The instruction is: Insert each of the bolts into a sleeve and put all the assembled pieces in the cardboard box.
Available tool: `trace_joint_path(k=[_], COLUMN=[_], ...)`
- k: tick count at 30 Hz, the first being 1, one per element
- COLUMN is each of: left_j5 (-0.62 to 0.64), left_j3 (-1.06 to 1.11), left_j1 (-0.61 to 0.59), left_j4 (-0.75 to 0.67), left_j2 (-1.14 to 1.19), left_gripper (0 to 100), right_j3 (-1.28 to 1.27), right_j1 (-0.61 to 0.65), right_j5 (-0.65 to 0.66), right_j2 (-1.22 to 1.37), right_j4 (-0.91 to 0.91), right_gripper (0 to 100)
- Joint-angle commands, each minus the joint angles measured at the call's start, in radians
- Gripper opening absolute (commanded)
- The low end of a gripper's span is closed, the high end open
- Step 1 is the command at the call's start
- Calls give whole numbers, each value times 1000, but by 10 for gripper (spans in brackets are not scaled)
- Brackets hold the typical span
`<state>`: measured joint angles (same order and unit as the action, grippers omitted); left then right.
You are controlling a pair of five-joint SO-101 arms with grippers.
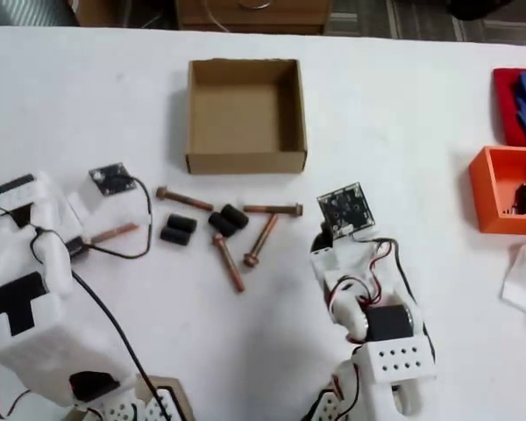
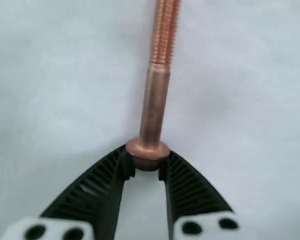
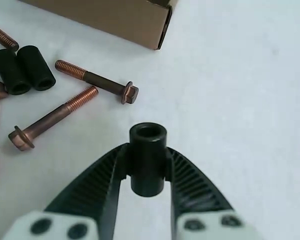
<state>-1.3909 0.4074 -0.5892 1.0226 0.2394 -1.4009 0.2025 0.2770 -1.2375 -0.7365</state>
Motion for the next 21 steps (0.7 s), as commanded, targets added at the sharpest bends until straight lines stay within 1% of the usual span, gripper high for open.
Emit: trace_joint_path(k=[1,8,10,14,15,16,21], left_j5=[-135,-137,-135,-133,-133,-133,-130], left_j3=[-31,-136,-186,-295,-314,-329,-377], left_j1=[-35,-123,-141,-141,-140,-140,-140], left_j4=[-101,-95,-32,184,218,241,255], left_j2=[-6,-8,-8,-6,-6,-6,-6], left_gripper=[132,116,112,112,112,112,112], right_j3=[5,3,3,3,3,3,2], right_j1=[8,8,8,8,8,8,8], right_j5=[-2,-2,-2,-2,-2,-2,-2], right_j2=[-28,-28,-28,-28,-28,-28,-28], right_j4=[19,21,22,22,22,22,22], right_gripper=[23,23,23,23,23,23,23])
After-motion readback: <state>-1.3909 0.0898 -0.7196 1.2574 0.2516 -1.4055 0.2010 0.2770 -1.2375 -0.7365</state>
